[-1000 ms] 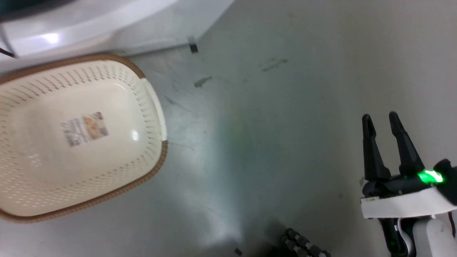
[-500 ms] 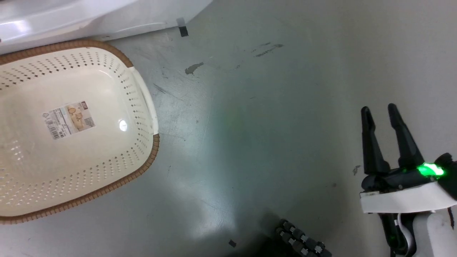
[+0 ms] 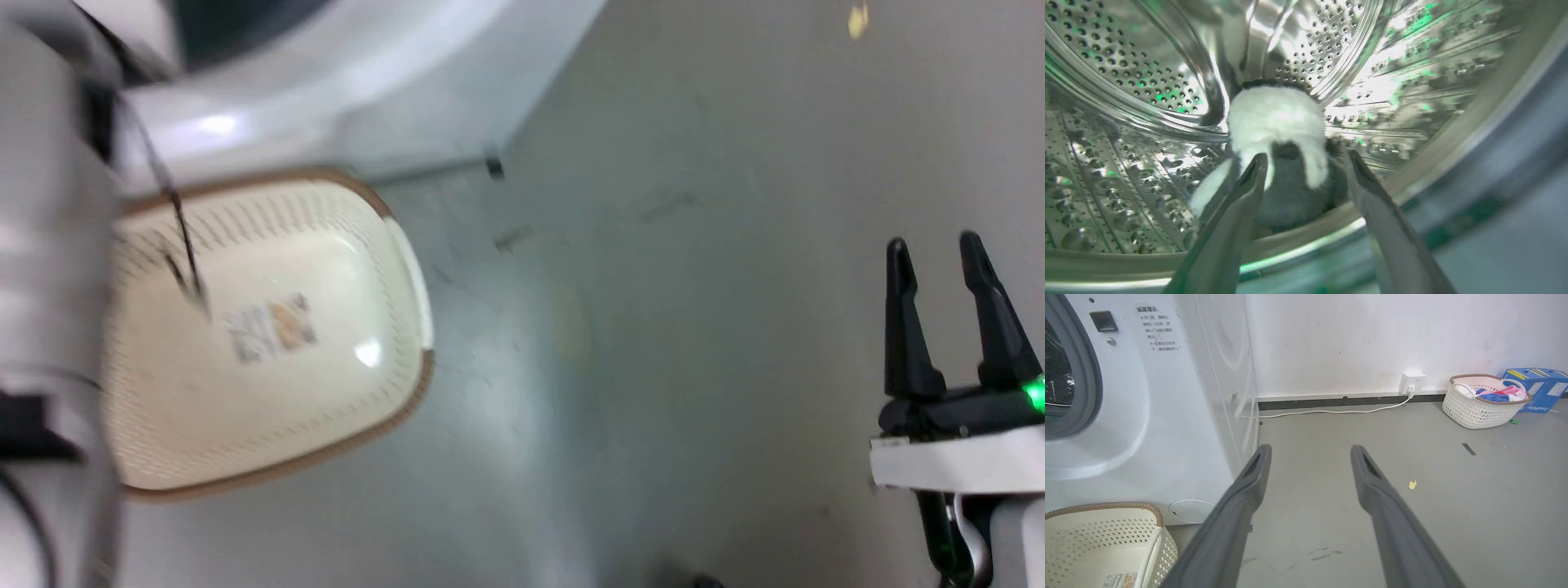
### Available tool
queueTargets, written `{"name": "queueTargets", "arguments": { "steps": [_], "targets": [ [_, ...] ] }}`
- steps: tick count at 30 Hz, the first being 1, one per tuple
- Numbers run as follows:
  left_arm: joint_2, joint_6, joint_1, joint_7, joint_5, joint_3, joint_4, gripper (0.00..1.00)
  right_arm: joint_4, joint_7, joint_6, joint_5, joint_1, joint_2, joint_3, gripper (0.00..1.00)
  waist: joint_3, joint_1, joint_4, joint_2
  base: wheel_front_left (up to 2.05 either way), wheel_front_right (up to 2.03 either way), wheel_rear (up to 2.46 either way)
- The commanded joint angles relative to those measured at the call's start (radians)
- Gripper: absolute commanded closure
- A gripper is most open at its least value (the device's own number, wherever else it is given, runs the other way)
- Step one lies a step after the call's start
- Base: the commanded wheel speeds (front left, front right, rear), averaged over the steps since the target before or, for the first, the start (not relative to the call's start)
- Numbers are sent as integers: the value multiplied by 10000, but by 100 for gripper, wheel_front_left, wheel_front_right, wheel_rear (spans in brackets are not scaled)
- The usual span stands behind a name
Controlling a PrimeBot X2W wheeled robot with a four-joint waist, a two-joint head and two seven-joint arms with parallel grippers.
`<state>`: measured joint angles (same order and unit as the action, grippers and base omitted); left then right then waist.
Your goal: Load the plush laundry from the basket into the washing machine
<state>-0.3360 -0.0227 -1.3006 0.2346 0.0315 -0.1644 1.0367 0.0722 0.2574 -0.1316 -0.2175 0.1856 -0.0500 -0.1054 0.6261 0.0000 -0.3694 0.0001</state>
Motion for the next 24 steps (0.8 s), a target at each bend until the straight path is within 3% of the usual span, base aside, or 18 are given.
{"name": "queueTargets", "arguments": {
  "steps": [1,5,9,17,24],
  "targets": [
    [103,-73,308,101,23,-31,-50,0,76,44,9,109,-140,-2,-59,0,-1210,0,793,-1,0,0,0],
    [532,-191,1824,256,276,-80,-762,0,261,44,9,587,-543,-17,-243,0,-2369,0,1413,-1,0,0,0],
    [935,-167,3729,267,534,-57,-2658,0,355,44,9,872,-967,-82,-342,0,-3310,0,1980,-1,0,0,0],
    [1397,264,7989,270,1038,312,-6177,0,337,44,9,1155,-1760,-97,-313,0,-4663,0,2643,-1,0,0,0],
    [1877,620,10598,270,1340,649,-8087,0,240,44,9,1197,-2293,-157,31,0,-5320,0,3104,-1,0,0,0]
  ]
}}
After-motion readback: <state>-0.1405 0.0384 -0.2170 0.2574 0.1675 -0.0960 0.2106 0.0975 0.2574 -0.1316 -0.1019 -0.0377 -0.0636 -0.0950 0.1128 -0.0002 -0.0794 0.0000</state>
